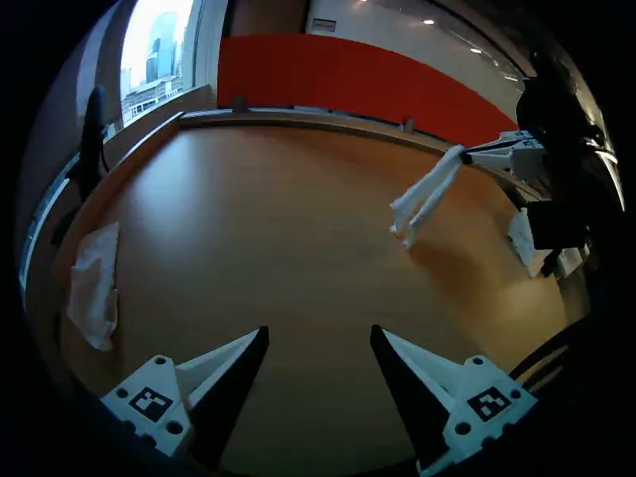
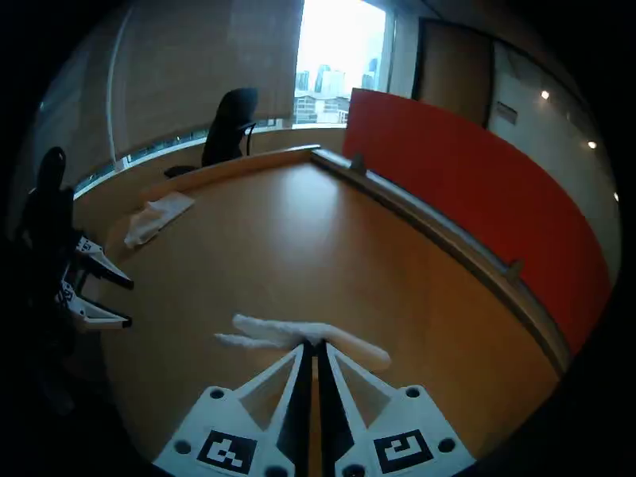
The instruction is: Fold towel
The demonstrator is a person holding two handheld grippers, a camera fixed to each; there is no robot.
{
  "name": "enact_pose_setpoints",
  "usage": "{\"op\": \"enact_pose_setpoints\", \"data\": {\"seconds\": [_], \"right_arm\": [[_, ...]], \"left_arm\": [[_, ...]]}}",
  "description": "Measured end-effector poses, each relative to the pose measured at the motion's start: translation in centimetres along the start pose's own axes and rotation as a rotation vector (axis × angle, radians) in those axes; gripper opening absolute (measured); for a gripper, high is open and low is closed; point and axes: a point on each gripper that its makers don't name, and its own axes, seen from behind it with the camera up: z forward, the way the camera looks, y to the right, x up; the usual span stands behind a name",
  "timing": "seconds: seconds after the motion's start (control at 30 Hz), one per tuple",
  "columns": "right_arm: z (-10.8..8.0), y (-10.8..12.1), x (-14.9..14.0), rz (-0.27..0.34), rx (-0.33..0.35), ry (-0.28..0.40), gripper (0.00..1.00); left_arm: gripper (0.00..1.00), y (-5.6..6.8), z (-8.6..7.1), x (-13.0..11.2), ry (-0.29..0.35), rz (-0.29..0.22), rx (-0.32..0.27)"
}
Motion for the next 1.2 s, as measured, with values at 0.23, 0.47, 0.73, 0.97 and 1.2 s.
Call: {"op": "enact_pose_setpoints", "data": {"seconds": [0.23, 0.47, 0.73, 0.97, 1.2], "right_arm": [[-1.6, 1.4, 0.9, 0.000, -0.028, 0.011, 0.04], [-3.3, 2.9, 0.6, 0.019, -0.048, 0.009, 0.04], [-6.2, 5.5, -0.5, 0.037, -0.076, -0.009, 0.04], [-9.3, 9.4, -2.3, 0.052, -0.119, -0.039, 0.04], [-12.5, 14.3, -4.9, 0.069, -0.178, -0.082, 0.04]], "left_arm": [[0.95, 0.4, -0.2, 0.4, 0.007, 0.017, -0.015], [0.95, 1.1, -0.1, 0.6, 0.008, 0.034, -0.030], [0.95, 1.5, -0.2, 0.8, 0.009, 0.048, -0.037], [0.95, 1.6, -0.1, 0.9, 0.009, 0.052, -0.038], [0.95, 1.9, 0.0, 1.1, 0.007, 0.052, -0.032]]}}
